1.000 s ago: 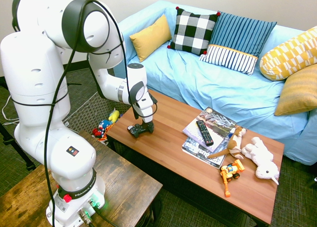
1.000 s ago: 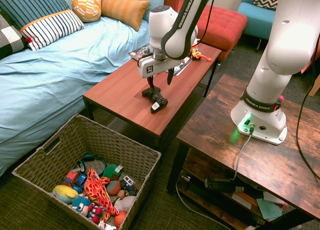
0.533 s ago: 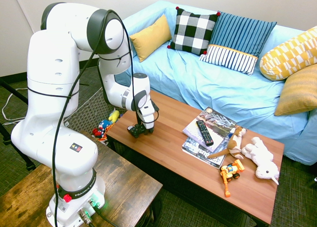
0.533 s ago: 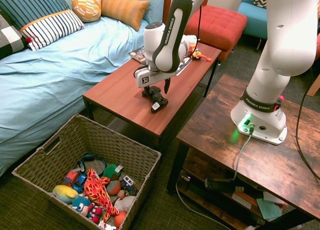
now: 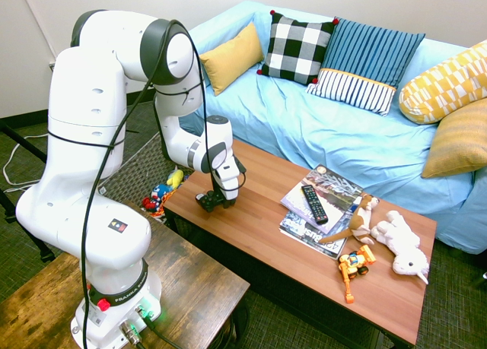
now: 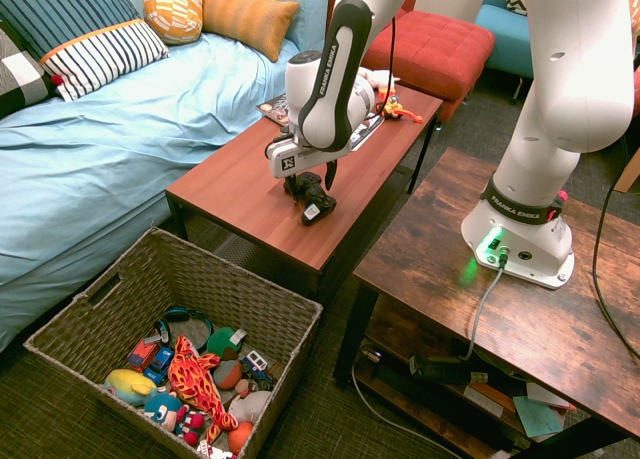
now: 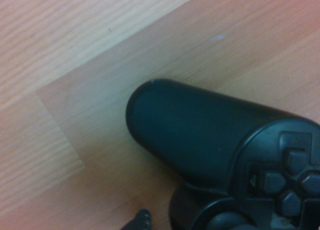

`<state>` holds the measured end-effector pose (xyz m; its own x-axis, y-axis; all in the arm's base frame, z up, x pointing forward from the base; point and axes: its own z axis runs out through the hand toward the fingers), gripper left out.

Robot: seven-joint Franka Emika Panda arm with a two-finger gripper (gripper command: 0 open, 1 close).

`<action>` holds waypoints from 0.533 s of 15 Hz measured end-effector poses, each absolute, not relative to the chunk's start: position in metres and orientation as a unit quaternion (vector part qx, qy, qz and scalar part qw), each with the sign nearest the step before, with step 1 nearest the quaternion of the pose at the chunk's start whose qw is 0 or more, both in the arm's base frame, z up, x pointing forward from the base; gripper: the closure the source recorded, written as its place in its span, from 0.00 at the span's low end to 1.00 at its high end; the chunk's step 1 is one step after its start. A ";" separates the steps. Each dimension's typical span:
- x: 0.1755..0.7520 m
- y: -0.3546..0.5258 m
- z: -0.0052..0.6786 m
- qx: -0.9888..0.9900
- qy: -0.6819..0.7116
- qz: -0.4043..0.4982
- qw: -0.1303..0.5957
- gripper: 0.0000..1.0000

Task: Put the gamepad in the basket

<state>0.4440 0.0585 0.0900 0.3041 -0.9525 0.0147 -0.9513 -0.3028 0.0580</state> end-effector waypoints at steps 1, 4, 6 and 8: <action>0.444 0.059 0.090 0.808 -0.588 -0.011 0.026 1.00; 0.444 0.059 0.090 0.810 -0.586 -0.013 0.022 1.00; 0.444 0.058 0.090 0.811 -0.584 -0.014 0.021 1.00; 0.445 0.056 0.090 0.816 -0.577 -0.015 0.018 1.00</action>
